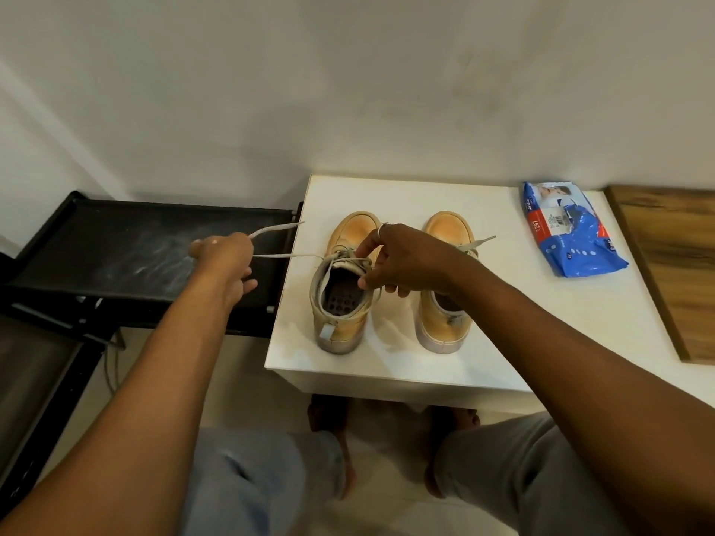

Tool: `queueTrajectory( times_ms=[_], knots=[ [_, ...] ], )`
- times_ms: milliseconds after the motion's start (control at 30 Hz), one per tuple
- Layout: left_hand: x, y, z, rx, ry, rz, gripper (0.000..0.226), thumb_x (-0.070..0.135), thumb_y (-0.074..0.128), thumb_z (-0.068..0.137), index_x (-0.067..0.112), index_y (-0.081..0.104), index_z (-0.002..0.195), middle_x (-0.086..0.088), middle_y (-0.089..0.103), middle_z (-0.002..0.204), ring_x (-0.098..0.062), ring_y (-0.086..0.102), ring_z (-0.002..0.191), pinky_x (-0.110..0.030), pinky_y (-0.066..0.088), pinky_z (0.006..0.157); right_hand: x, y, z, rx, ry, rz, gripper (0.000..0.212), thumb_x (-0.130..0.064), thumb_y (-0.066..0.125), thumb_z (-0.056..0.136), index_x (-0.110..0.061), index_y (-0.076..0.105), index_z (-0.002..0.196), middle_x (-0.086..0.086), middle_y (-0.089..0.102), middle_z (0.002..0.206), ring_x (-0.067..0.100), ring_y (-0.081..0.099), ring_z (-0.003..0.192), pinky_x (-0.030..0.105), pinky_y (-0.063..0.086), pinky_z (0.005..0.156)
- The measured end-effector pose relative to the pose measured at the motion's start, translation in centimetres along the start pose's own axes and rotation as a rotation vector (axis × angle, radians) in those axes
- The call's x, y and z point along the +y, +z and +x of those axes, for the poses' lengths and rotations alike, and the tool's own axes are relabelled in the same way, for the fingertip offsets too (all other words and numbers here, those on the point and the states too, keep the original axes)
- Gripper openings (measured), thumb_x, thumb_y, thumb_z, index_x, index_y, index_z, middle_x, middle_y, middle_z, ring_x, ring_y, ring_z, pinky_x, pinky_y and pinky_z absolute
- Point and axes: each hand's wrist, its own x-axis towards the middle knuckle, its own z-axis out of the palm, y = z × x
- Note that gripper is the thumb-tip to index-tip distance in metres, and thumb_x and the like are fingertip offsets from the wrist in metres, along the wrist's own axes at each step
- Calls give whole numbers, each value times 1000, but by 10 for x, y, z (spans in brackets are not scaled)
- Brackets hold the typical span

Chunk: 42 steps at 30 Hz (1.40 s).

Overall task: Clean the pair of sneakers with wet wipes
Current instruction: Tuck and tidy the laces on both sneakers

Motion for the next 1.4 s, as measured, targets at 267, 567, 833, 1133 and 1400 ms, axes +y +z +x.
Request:
queueTrajectory(
  times_ms=[267, 567, 833, 1133, 1400],
  knots=[
    [2, 1, -17, -191, 527, 395, 73, 32, 74, 82, 24, 36, 144, 3, 45, 142, -21, 51, 123, -45, 46, 100, 5, -10, -6, 123, 16, 20, 20, -8, 59, 94, -14, 64, 113, 6, 69, 85, 15, 72, 68, 24, 58, 58],
    [-5, 25, -39, -610, 702, 704, 23, 34, 55, 97, 30, 66, 116, 11, 68, 104, -11, 67, 85, -27, 59, 67, 0, -26, -15, 153, -42, -282, 17, -22, 60, 94, -22, 71, 106, -9, 65, 95, 8, 60, 86, 24, 44, 69],
    [-3, 24, -43, -643, 615, 729, 36, 35, 77, 80, 20, 69, 112, 6, 71, 94, -10, 71, 74, -26, 59, 56, -1, -2, -18, -50, 108, -495, 46, -56, 56, 91, -13, 66, 103, 2, 72, 89, 16, 70, 75, 29, 51, 63],
    [-2, 27, -50, -684, 508, 721, 27, 26, 77, 80, 20, 70, 105, 0, 72, 87, -18, 73, 70, -36, 62, 64, -7, 8, -7, 143, 75, -333, 36, -41, 72, 85, -8, 67, 100, 4, 70, 70, 19, 70, 63, 30, 57, 58],
    [-4, 33, -55, -597, 476, 670, 27, 10, 68, 84, 27, 52, 98, -6, 65, 89, -25, 72, 64, -46, 61, 65, -8, 6, -17, 133, 91, -106, 20, -9, 53, 92, -20, 50, 108, 7, 71, 78, 21, 72, 61, 28, 55, 49]
  ],
)
